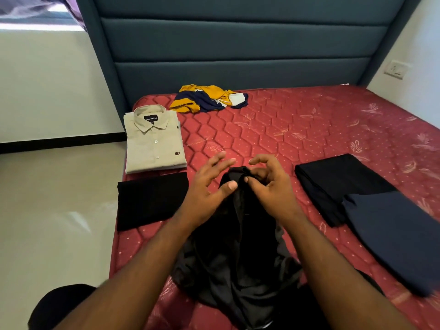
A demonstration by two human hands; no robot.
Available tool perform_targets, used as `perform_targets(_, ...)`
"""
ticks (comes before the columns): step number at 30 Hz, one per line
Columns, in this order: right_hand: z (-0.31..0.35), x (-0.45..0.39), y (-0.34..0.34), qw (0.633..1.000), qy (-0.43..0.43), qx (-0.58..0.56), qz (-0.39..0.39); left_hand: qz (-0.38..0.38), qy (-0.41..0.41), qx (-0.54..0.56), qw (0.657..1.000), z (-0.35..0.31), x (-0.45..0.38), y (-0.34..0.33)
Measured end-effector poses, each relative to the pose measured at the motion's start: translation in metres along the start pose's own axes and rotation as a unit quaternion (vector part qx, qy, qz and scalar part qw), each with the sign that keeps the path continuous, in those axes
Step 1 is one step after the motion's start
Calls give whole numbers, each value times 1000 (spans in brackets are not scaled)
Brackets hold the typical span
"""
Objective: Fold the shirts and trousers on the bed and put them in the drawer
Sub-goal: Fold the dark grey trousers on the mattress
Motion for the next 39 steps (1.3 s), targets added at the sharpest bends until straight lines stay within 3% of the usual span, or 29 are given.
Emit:
perform_targets(2, 17, -11, 2, 1000, 8, -20, 14, 59, -43, -11, 997, -6, -17, 3)
perform_targets(5, 41, -27, 5, 998, 43, -54, -4, 85, -51, 73, 992, -19, -41, 9)
perform_targets(9, 56, -38, 12, 994, 65, -86, -3, 33, -51, 98, 993, -36, -69, 11)
perform_targets(13, 59, -45, 12, 993, 61, -82, -53, 18, -84, 50, 995, -56, -93, 7)
perform_targets(17, 40, -18, 20, 991, 95, 62, -72, -18, -80, 13, 997, -64, -119, 19)
perform_targets(20, 10, 23, 24, 993, -27, 107, 50, -111, -38, 34, 993, -61, -143, 46)
perform_targets(22, -2, 27, 22, 971, -94, 155, 155, -145, -25, 8, 989, -63, -162, 64)
perform_targets(24, 1, 1, 32, 957, -97, 210, 176, -160, -27, -13, 987, -73, -181, 83)
perform_targets(26, 30, -49, 54, 943, -68, 291, 148, -192, -31, -15, 981, -90, -200, 111)
perform_targets(29, 122, -132, 90, 926, 0, 363, 108, -233, -12, 2, 972, -110, -236, 174)
perform_targets(32, 228, -192, 118, 919, 18, 383, 91, -207, -16, -4, 978, -140, -265, 238)
perform_targets(35, 297, -224, 125, 945, 93, 310, 47, -158, -39, -49, 986, -173, -268, 266)
perform_targets(39, 339, -238, 116, 974, 201, 99, -35, -123, -18, -16, 992, -202, -261, 275)
Point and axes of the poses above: each hand's wrist, its own x-axis away from the middle knuckle, its own y-axis out of the back of the hand, z = x × y, the point moved 2 cm from there along -x, towards the middle knuckle, and after that the axes turned 9 degrees about -x, right-handed, at the moved point
